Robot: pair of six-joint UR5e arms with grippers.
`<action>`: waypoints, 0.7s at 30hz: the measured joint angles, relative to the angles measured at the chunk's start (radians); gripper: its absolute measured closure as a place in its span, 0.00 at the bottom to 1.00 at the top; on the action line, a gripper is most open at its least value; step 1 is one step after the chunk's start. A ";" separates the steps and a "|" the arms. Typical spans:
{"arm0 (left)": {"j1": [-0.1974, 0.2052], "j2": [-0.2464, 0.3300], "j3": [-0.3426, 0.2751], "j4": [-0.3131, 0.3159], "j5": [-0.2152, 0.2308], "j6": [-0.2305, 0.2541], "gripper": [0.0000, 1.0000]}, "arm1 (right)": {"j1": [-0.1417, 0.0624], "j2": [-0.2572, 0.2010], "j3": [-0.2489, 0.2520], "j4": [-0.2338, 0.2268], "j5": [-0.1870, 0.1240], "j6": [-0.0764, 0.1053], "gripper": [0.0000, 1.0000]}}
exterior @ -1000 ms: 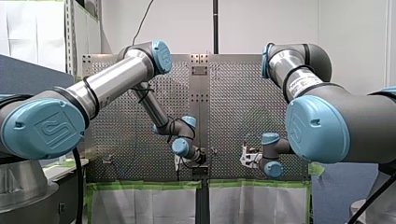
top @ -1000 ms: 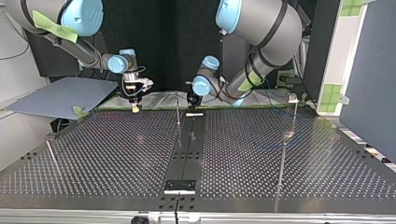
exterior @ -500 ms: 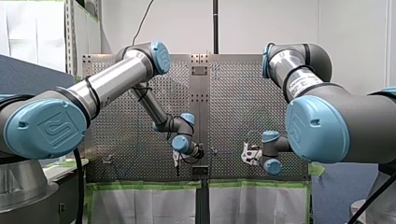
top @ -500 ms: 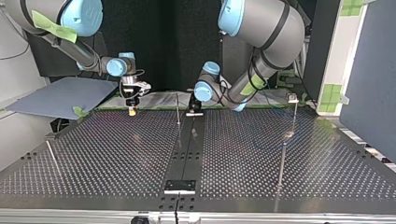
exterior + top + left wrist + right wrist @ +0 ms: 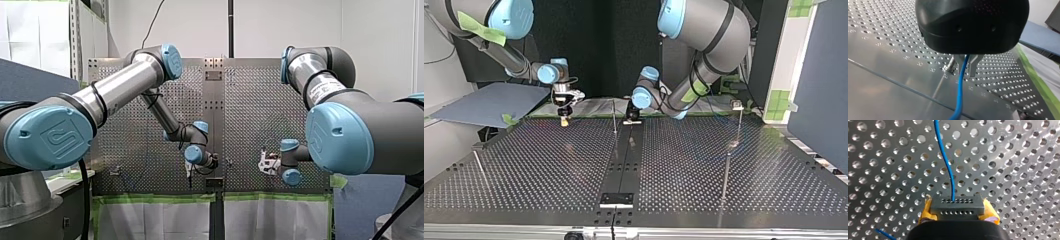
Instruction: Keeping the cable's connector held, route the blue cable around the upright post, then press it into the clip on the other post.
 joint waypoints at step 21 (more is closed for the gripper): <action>-0.018 0.001 0.000 -0.032 -0.049 0.109 0.00 | -0.005 0.000 -0.014 0.011 -0.008 -0.001 1.00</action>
